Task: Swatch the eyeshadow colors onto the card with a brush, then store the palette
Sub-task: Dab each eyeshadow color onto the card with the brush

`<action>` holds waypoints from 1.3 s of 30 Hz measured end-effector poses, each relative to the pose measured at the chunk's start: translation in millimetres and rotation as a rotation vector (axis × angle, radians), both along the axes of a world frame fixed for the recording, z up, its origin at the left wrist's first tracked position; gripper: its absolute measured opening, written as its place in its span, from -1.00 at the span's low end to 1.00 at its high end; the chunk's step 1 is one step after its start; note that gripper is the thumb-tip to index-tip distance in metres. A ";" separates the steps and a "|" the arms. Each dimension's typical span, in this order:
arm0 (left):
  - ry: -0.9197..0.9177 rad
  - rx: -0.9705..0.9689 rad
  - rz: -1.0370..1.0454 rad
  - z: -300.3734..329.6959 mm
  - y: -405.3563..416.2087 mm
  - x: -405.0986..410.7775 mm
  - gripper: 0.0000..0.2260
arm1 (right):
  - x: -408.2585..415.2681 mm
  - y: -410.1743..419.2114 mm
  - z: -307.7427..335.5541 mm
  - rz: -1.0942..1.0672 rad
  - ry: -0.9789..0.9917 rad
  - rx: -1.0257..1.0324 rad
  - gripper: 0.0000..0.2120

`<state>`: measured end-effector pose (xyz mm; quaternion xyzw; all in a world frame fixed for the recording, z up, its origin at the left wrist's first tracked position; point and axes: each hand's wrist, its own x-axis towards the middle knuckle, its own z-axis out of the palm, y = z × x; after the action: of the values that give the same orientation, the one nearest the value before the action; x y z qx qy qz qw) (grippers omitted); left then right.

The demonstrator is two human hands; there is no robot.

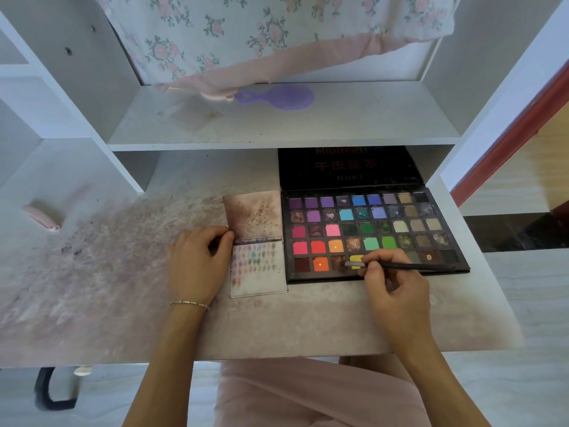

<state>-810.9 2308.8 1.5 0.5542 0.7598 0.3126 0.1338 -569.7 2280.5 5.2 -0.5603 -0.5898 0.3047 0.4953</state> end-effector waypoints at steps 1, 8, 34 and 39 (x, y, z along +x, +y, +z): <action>-0.003 0.003 0.004 0.1 0.0 0.0 -0.85 | -3.2 -0.7 0.7 0.000 0.026 -0.004 -0.79; -0.004 -0.006 -0.003 0.3 0.2 -0.5 -0.84 | -43.2 -7.5 -2.4 0.173 0.118 -0.065 -0.88; -0.018 0.008 -0.013 -1.9 1.4 -1.2 -0.84 | -80.8 -4.5 -5.8 0.372 0.055 -0.175 -0.91; -0.004 0.005 -0.001 -0.5 0.8 -0.1 -0.84 | -80.0 -4.2 -4.6 0.371 0.027 -0.173 -0.78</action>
<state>-811.0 2309.6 1.0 0.5541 0.7586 0.3155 0.1343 -649.8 2276.3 0.6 -0.4785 -0.6479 0.4477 0.3884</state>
